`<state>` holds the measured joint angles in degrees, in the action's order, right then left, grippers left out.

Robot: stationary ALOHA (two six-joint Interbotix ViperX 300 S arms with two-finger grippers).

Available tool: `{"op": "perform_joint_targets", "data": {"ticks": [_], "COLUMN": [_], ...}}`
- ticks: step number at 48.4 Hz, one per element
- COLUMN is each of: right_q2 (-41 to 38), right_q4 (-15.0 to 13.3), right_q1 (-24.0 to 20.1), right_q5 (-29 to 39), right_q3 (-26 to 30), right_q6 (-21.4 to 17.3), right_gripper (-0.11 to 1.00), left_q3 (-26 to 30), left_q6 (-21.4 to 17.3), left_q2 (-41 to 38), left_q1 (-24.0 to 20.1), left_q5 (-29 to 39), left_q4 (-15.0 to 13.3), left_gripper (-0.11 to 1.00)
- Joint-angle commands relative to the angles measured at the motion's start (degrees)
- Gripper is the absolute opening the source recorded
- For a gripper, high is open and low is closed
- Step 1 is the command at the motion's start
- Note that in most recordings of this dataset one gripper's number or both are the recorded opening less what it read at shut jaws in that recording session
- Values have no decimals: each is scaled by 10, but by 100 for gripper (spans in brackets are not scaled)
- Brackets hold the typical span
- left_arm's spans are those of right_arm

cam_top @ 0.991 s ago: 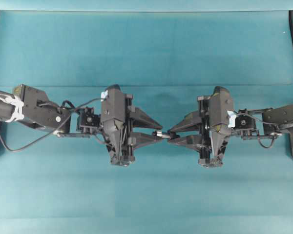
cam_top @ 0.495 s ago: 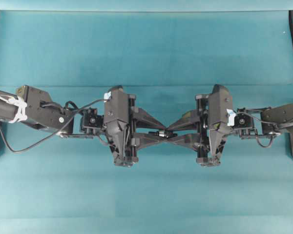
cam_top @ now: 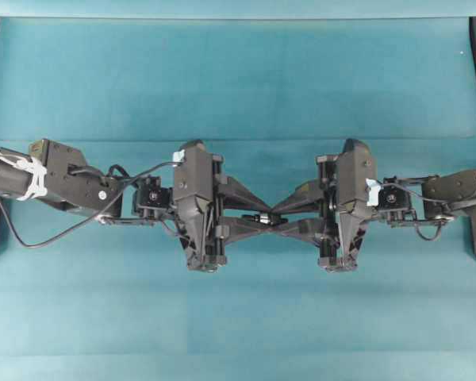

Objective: Insert the washer onto the shaft with both hands.
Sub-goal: 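Push the washer with the left gripper down onto the shaft, then open the left gripper and pull it back from the shaft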

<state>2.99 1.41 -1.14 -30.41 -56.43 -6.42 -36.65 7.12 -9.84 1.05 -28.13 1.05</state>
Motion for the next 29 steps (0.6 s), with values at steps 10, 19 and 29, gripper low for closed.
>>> {"op": "perform_joint_targets", "data": {"ticks": [10, 19, 29], "right_q2": [4, 4, -1], "right_q4": [3, 3, 2], "right_q1": [4, 4, 4], "right_q5": [-6, -6, -5], "right_q3": [12, 11, 11], "right_q6": [-4, -4, -4], "right_gripper": [0, 0, 0], "left_q3": [40, 42, 42], "left_q6": [2, 4, 5], "left_q2": [1, 4, 11], "left_q1": [-4, -6, -6], "left_q5": [29, 29, 29], "left_q4": [2, 2, 1], "left_gripper": [37, 37, 37]}}
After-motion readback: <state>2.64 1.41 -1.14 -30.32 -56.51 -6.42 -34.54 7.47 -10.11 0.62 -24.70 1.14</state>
